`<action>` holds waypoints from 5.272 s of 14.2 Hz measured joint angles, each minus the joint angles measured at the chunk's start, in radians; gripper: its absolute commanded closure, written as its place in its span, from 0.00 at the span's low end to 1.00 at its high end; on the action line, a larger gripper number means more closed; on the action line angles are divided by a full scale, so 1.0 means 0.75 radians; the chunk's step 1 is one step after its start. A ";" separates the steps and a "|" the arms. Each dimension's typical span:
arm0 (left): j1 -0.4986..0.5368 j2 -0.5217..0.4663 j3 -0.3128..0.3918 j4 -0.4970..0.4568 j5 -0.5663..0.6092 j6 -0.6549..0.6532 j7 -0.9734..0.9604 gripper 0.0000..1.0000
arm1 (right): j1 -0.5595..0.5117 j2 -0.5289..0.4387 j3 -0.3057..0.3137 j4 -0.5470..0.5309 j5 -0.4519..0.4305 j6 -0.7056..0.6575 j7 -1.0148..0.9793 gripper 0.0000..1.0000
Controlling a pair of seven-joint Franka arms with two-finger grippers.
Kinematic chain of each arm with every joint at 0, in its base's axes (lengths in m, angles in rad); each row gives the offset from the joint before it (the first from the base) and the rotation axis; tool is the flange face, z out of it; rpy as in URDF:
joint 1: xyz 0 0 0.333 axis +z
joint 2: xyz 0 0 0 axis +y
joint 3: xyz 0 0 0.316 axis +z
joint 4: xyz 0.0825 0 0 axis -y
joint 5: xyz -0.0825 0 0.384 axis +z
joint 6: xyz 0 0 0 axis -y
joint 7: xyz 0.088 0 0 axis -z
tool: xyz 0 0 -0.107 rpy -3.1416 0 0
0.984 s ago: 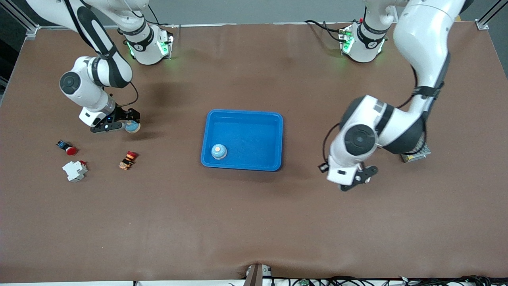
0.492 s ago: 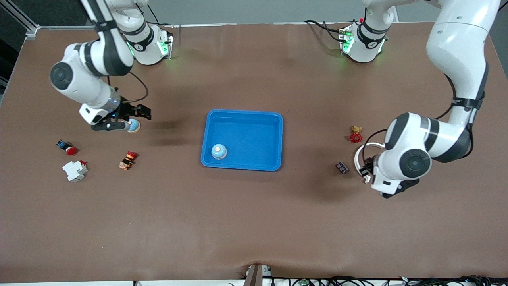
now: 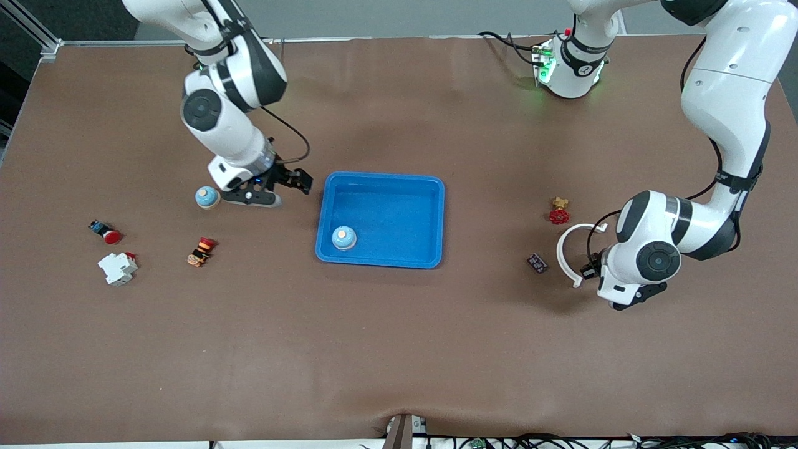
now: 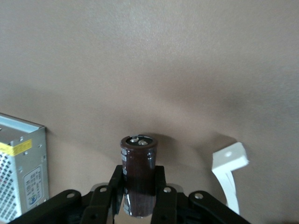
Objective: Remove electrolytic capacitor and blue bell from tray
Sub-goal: 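Reach the right gripper to the second bell while the left gripper places the capacitor, then grasp the second bell with the right gripper while the left arm returns to rest, then carry the bell with the right gripper beside the red-yellow part and lower it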
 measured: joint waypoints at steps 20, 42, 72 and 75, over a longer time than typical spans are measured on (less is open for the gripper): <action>-0.013 -0.335 -0.105 0.265 -0.106 -0.210 0.306 0.00 | 0.137 0.639 -0.011 0.493 -0.256 0.159 0.419 0.00; -0.388 -0.968 0.469 0.262 -0.589 -0.824 0.927 0.00 | 0.168 0.608 -0.028 0.610 -0.328 -0.079 0.464 1.00; -0.396 -0.989 0.474 0.209 -0.595 -0.804 0.927 0.00 | -0.507 0.427 -0.028 0.040 -0.329 0.470 -0.673 1.00; -0.396 -0.989 0.474 0.209 -0.595 -0.804 0.927 0.00 | -0.494 0.432 -0.025 0.041 -0.329 0.474 -0.654 1.00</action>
